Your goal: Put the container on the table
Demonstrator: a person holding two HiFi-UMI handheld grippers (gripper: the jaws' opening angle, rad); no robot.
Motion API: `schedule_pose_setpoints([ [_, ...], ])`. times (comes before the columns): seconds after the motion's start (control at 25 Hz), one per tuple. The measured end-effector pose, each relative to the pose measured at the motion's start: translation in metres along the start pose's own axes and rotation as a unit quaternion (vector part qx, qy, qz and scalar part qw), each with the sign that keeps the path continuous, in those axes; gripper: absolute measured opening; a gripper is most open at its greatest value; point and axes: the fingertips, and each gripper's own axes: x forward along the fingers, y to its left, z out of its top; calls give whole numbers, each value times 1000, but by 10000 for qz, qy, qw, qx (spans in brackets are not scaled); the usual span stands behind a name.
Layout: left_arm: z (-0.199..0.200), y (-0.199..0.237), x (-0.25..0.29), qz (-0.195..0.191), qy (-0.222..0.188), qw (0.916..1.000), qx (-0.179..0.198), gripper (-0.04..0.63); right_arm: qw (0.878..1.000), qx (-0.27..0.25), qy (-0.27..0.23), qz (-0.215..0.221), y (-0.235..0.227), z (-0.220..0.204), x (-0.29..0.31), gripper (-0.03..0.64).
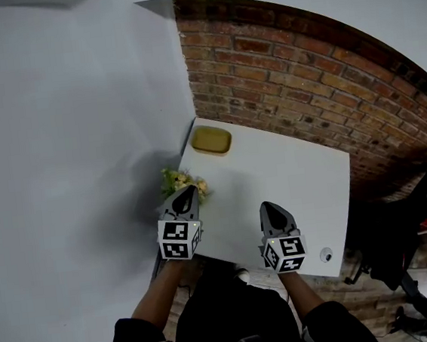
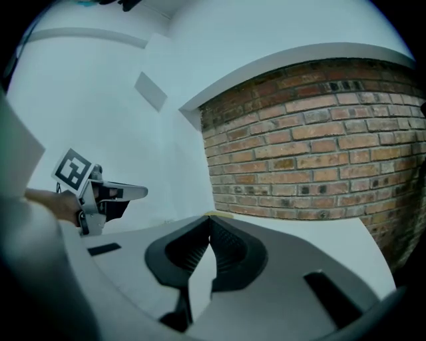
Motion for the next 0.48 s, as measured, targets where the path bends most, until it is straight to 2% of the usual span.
schedule_pose_setpoints([
  [0.48, -15, -27, -23, -144, -14, 9998, 127, 25, 9998, -133, 73, 159, 4, -1, -6, 25],
])
